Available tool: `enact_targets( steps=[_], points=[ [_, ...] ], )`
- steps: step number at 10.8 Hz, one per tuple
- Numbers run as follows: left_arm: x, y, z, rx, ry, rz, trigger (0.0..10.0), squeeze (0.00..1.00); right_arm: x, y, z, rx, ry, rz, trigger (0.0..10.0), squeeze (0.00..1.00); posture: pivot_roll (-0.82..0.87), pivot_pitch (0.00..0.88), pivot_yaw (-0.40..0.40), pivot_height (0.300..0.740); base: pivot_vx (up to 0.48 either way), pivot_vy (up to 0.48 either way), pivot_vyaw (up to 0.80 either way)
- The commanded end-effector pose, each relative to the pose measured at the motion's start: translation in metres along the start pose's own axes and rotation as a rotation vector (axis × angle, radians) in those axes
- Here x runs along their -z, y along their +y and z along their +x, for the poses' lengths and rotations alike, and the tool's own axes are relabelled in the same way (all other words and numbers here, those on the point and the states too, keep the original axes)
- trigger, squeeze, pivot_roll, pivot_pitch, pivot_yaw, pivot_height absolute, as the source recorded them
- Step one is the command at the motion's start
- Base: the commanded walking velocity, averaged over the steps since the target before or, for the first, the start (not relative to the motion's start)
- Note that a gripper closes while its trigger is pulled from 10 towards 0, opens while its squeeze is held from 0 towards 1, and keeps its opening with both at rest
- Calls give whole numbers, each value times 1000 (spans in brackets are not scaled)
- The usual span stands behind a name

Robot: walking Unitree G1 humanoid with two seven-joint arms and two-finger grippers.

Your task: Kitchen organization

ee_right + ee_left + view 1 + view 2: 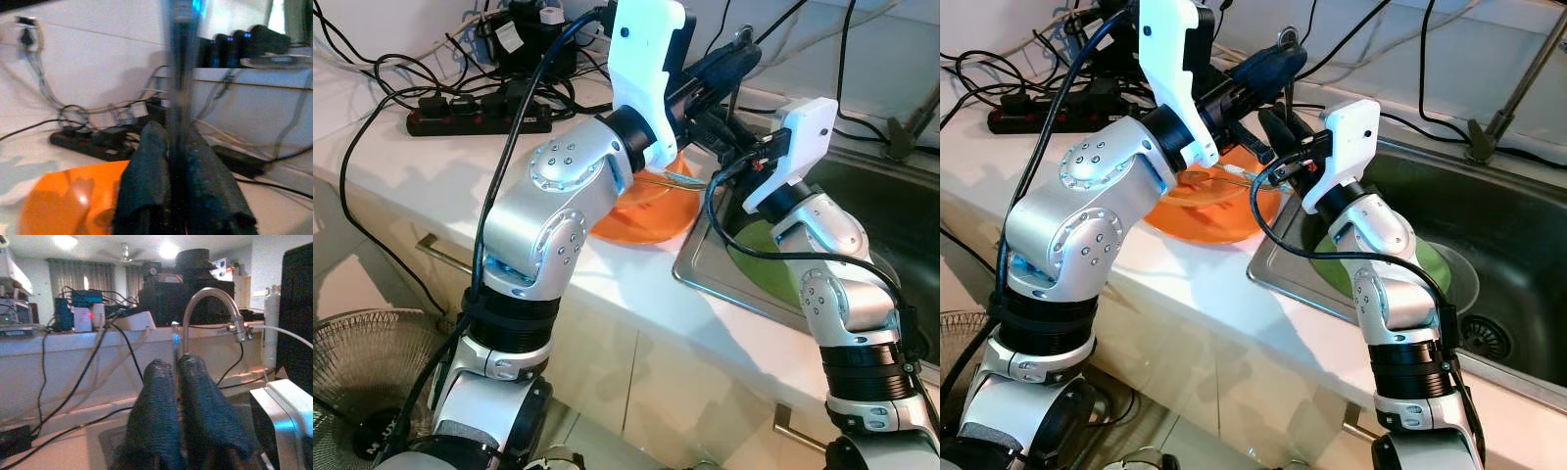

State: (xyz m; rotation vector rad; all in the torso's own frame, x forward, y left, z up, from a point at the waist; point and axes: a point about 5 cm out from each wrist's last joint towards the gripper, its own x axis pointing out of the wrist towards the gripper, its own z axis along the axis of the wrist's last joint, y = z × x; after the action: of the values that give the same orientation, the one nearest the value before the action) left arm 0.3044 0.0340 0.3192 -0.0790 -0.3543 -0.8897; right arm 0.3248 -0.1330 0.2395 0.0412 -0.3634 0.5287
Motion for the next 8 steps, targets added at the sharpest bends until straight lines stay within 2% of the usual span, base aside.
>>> enact_targets(
  steps=[1,3,4,5,6,7,8],
  points=[
    [-5,3,-1,-21,-19,13,10000,1000,-6,-6,1,26,-23,-1,0,0,96,27,-13,740,0,0,0],
    [-5,3,0,-26,-22,17,10000,1000,-6,-7,1,31,-22,-3,0,0,98,28,-16,740,0,0,0],
    [-6,4,-1,-31,-25,28,10000,0,-6,-11,1,54,-26,-7,0,0,98,28,-16,740,0,0,0],
    [-6,5,-1,-39,-27,38,10000,0,-10,-25,1,156,-46,-29,0,0,98,28,-16,740,0,0,0],
    [-4,5,-3,-40,-20,37,10000,0,-16,-53,-1,348,-52,-53,4863,0,98,28,-16,740,0,0,0],
    [-2,5,-5,-36,-8,36,10000,0,-14,-71,-5,468,-20,-75,10000,0,95,30,-22,740,0,0,0],
    [9,5,-14,-21,40,43,10000,0,1,-103,-21,689,85,-70,10000,0,97,34,-28,740,0,0,0]
  ],
)
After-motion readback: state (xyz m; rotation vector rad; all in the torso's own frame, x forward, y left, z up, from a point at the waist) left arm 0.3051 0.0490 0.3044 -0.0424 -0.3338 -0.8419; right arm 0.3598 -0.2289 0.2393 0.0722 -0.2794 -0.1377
